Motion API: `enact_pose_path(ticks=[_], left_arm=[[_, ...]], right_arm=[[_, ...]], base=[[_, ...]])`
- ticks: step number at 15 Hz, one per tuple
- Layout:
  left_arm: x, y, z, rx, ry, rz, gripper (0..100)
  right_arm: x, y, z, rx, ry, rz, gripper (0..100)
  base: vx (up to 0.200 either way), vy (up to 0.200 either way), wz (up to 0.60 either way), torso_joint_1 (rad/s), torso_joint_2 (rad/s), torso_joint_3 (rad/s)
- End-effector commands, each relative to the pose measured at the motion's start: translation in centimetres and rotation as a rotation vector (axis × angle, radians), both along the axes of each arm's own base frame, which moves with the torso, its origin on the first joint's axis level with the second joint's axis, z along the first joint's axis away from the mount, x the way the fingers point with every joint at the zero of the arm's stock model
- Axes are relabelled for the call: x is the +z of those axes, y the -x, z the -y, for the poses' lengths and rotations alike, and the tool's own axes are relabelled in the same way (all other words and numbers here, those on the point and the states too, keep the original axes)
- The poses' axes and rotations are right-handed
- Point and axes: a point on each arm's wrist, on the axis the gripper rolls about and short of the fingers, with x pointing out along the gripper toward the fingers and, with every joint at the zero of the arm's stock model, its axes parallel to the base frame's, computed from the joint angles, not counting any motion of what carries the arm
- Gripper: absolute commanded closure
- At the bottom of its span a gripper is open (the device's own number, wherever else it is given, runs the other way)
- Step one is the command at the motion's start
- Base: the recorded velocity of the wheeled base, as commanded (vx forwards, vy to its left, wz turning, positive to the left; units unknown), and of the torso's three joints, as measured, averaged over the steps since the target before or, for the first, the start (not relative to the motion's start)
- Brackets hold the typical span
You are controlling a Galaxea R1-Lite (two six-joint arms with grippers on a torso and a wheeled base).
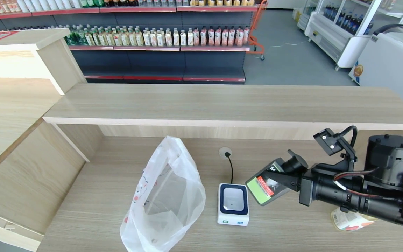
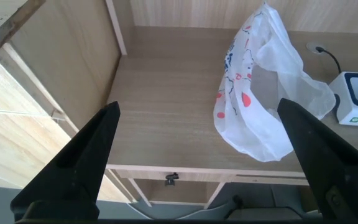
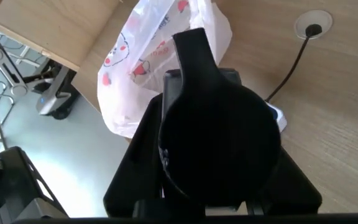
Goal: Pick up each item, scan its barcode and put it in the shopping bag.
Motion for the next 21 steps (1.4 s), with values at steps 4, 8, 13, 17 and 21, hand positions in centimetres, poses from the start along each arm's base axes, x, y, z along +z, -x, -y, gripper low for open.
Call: enact_pose_path(ticks=[4,8,13,17,21], left_arm=[[0.0,0.0,0.0,0.000,0.004,0.002,0],[0.0,0.0,0.0,0.000,0.004,0.002,0],[0.0,0.0,0.0,0.000,0.004,0.002,0],[0.0,0.0,0.0,0.000,0.004,0.002,0],[0.0,0.0,0.0,0.000,0.004,0.002,0]], right_arm=[[-1.4,-1.3,-0.8,0.005,0.018,-0.054,100],[-4.2,-5.2,-3.6,0.027,0.052,-0.114,100],[-8.0,-7.4,-6.7,0.035,0.091,-0.186,100],[-9.7,-9.3,-9.6,0.074,0.097,-0.176,100],[-11.0,-10.8,-13.0,0.165,0.169,-0.043,100]], base=[[0.000,0.050,0.00,-0.003,0.00,0.003],[0.000,0.000,0.00,0.000,0.00,0.000],[0.000,0.000,0.00,0.000,0.00,0.000],[0.000,0.000,0.00,0.000,0.00,0.000],[0.000,0.000,0.00,0.000,0.00,0.000]])
